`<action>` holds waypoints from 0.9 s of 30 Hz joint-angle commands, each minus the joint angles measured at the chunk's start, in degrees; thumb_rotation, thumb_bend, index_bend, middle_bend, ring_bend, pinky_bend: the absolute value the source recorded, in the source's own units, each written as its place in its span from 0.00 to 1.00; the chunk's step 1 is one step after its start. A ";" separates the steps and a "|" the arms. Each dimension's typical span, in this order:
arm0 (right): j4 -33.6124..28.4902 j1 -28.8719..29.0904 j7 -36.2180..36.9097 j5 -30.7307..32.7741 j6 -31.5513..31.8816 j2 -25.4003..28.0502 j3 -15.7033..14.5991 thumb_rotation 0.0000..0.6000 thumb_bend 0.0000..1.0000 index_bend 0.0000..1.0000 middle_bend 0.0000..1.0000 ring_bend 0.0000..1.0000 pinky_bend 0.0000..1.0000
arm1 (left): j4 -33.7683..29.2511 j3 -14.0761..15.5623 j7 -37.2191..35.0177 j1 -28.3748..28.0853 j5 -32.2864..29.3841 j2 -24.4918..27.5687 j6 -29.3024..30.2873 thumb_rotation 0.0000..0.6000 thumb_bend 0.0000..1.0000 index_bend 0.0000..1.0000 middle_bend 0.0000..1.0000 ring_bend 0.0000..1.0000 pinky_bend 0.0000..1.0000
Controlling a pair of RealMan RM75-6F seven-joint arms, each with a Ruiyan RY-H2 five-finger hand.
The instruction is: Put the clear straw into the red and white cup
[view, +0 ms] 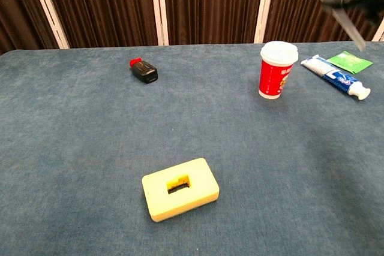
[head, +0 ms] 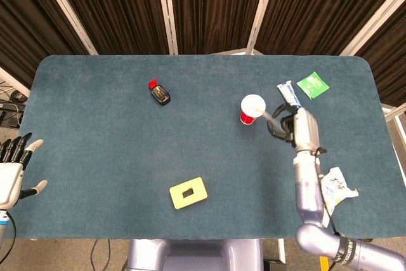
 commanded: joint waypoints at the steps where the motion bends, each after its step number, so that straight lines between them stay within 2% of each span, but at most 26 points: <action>1: -3.11 0.75 11.26 10.42 -3.00 1.35 10.37 1.00 0.36 0.59 1.00 0.97 0.79 | 0.07 -0.05 0.03 -0.01 -0.01 -0.10 0.06 1.00 0.18 0.16 0.00 0.00 0.00; 5: -0.85 2.10 19.50 19.83 -8.62 1.84 17.00 1.00 0.36 0.61 1.00 0.97 0.79 | 0.20 -0.13 0.05 -0.02 -0.01 -0.25 0.18 1.00 0.19 0.17 0.00 0.00 0.00; 10: 2.94 4.86 26.91 27.55 -10.61 -0.22 21.14 1.00 0.36 0.62 1.00 0.97 0.79 | 0.32 -0.23 -0.02 0.03 -0.04 -0.46 0.39 1.00 0.19 0.18 0.00 0.00 0.00; 13: 5.16 6.74 31.01 28.38 -9.98 -2.37 22.54 1.00 0.36 0.62 1.00 0.97 0.78 | 0.33 -0.30 -0.18 0.02 -0.16 -0.51 0.37 1.00 0.20 0.18 0.00 0.00 0.00; 16: 7.55 8.37 33.81 25.15 -8.19 -4.87 21.92 1.00 0.36 0.62 1.00 0.97 0.78 | 0.34 -0.35 -0.47 0.01 -0.29 -0.47 0.27 1.00 0.21 0.19 0.00 0.00 0.00; 21: 13.89 11.30 40.64 15.47 -2.87 -11.62 19.15 1.00 0.35 0.62 1.00 0.97 0.78 | 0.32 -0.36 -1.26 -0.05 -0.34 -0.25 0.01 1.00 0.23 0.19 0.00 0.00 0.00; 27: 21.89 13.20 44.52 5.37 2.75 -17.39 14.49 1.00 0.34 0.62 1.00 0.97 0.78 | 0.31 -0.37 -1.59 -0.11 -0.40 -0.15 -0.17 1.00 0.24 0.19 0.00 0.00 0.00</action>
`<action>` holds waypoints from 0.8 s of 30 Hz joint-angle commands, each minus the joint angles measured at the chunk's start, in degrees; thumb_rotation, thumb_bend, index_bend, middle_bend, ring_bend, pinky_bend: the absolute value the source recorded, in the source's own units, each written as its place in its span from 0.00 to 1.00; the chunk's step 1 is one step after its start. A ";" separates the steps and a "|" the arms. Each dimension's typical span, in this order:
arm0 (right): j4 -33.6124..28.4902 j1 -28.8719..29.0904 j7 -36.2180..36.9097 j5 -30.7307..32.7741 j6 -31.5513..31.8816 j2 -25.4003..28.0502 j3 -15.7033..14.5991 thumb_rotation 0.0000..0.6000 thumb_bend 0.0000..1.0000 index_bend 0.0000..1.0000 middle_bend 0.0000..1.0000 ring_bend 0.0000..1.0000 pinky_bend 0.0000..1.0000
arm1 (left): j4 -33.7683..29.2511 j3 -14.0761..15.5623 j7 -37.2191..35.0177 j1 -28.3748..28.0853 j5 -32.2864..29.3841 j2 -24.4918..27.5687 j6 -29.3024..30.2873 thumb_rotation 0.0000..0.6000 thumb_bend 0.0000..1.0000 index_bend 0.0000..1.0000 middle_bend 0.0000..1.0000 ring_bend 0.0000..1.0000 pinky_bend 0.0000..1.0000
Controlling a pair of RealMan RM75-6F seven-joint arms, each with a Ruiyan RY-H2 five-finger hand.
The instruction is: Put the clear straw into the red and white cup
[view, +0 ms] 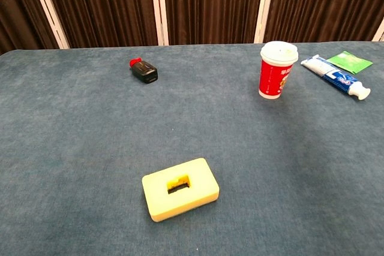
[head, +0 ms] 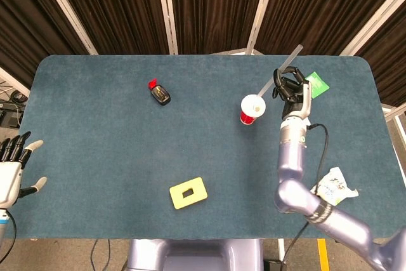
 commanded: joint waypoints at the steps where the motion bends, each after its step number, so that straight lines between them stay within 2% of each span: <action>1: 6.60 2.07 3.16 -7.40 5.29 -5.15 -4.11 1.00 0.34 0.62 1.00 0.97 0.78 | -0.01 0.00 0.04 -0.02 -0.01 0.01 -0.03 1.00 0.24 0.19 0.00 0.00 0.00; 4: 10.85 2.61 4.22 -11.25 7.03 -7.57 -6.53 1.00 0.34 0.62 1.00 0.97 0.78 | -0.04 0.03 0.20 0.00 0.05 -0.01 0.04 1.00 0.24 0.19 0.00 0.00 0.00; 9: 14.68 2.24 5.95 -13.00 7.01 -9.67 -8.21 1.00 0.34 0.62 1.00 0.97 0.78 | 0.00 0.04 0.34 0.04 0.07 -0.06 0.13 1.00 0.24 0.19 0.00 0.00 0.00; 24: 25.86 4.27 8.53 -15.53 4.96 -15.15 -9.23 1.00 0.34 0.62 1.00 0.97 0.78 | 0.06 -0.03 0.70 0.08 -0.10 -0.18 0.25 1.00 0.24 0.19 0.00 0.00 0.00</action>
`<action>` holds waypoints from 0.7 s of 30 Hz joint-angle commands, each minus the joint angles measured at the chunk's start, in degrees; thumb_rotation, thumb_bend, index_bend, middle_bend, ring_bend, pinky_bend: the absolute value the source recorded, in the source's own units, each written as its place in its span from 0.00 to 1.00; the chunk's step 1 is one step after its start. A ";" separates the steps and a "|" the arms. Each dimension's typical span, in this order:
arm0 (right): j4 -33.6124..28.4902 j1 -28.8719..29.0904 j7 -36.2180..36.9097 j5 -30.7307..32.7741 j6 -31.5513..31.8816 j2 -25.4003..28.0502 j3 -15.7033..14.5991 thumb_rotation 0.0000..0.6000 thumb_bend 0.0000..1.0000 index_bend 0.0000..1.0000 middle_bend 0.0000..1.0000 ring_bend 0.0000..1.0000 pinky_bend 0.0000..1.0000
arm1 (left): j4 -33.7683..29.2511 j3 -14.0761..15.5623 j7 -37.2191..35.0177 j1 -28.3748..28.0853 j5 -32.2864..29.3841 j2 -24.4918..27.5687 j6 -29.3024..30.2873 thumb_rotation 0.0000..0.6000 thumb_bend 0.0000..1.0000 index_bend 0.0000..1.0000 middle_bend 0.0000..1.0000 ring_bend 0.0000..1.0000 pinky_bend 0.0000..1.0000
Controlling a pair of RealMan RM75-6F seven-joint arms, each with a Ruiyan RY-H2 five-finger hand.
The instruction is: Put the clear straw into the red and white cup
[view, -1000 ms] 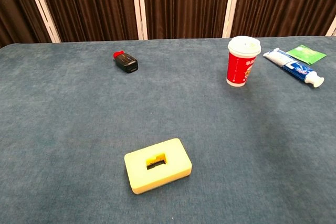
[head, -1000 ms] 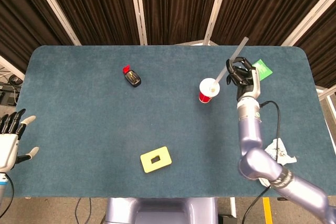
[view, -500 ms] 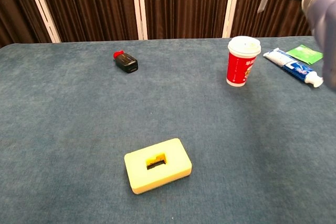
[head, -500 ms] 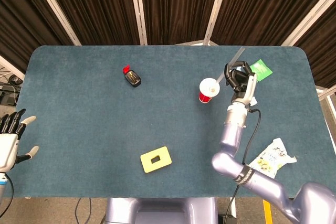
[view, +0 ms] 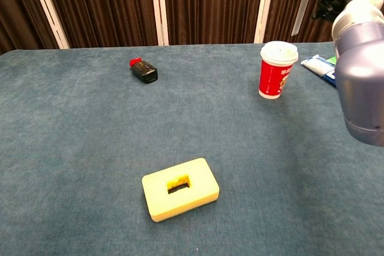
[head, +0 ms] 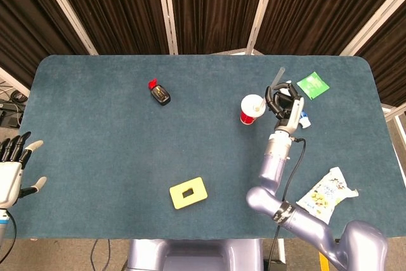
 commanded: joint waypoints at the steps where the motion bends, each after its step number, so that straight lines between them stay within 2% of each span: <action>1: 4.21 1.04 1.11 0.05 -1.74 -1.60 0.51 1.00 0.33 0.62 1.00 0.97 0.78 | 0.00 -0.04 0.06 0.01 -0.08 -0.03 0.01 1.00 0.24 0.19 0.00 0.00 0.00; 7: 9.62 1.85 2.68 0.63 -4.37 -3.08 1.68 1.00 0.33 0.62 1.00 0.97 0.78 | -0.02 -0.11 0.50 0.06 -0.23 -0.19 0.18 1.00 0.25 0.19 0.00 0.00 0.00; 21: 15.25 4.16 4.27 0.41 -7.68 -4.96 3.71 1.00 0.33 0.62 1.00 0.97 0.78 | -0.66 -0.47 1.30 0.16 -1.27 -0.38 0.19 1.00 0.28 0.21 0.00 0.00 0.00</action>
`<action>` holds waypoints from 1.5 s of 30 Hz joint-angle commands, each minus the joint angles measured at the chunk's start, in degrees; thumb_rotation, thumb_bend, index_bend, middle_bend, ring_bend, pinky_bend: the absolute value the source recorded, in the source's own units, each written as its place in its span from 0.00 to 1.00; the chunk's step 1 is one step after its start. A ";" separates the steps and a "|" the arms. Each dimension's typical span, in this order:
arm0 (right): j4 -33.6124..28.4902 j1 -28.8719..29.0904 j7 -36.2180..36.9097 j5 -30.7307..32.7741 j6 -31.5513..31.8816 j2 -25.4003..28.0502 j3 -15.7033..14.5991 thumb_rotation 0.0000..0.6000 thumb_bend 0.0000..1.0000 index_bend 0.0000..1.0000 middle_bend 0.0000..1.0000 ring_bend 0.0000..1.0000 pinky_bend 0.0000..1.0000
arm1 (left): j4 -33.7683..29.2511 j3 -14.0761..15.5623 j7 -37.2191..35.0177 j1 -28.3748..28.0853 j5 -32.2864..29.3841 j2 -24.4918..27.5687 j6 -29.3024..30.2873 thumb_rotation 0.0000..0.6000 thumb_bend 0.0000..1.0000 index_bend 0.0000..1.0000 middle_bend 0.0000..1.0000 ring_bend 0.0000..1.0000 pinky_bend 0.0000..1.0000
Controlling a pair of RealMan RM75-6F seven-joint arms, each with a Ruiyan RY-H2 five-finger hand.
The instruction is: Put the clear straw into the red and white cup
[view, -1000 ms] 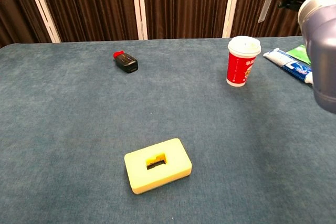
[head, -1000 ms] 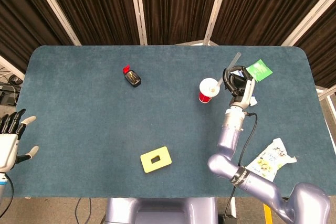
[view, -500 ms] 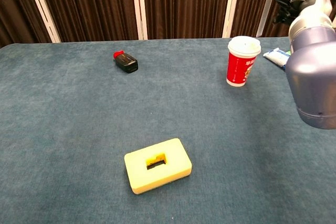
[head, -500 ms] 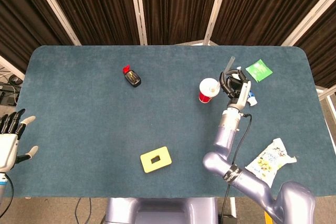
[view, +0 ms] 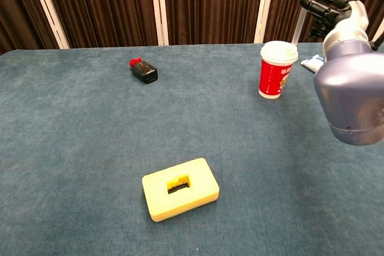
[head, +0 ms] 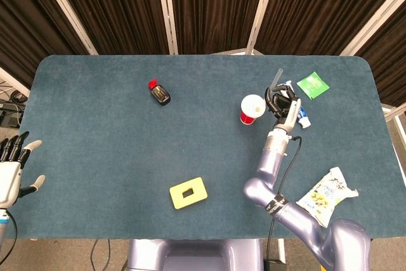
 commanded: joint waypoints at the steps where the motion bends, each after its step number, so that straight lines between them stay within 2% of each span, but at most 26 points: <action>1: 0.62 0.56 0.23 -0.23 -0.37 -0.29 0.53 1.00 0.33 0.62 1.00 0.97 0.78 | -0.14 -0.07 0.11 0.04 -0.23 -0.01 -0.01 1.00 0.28 0.21 0.00 0.00 0.00; 45: 0.85 1.32 -0.44 0.49 -3.13 -1.86 2.74 1.00 0.27 0.62 1.00 0.97 0.77 | -0.09 -0.12 0.20 0.34 -0.22 -0.22 0.40 1.00 0.29 0.21 0.00 0.00 0.00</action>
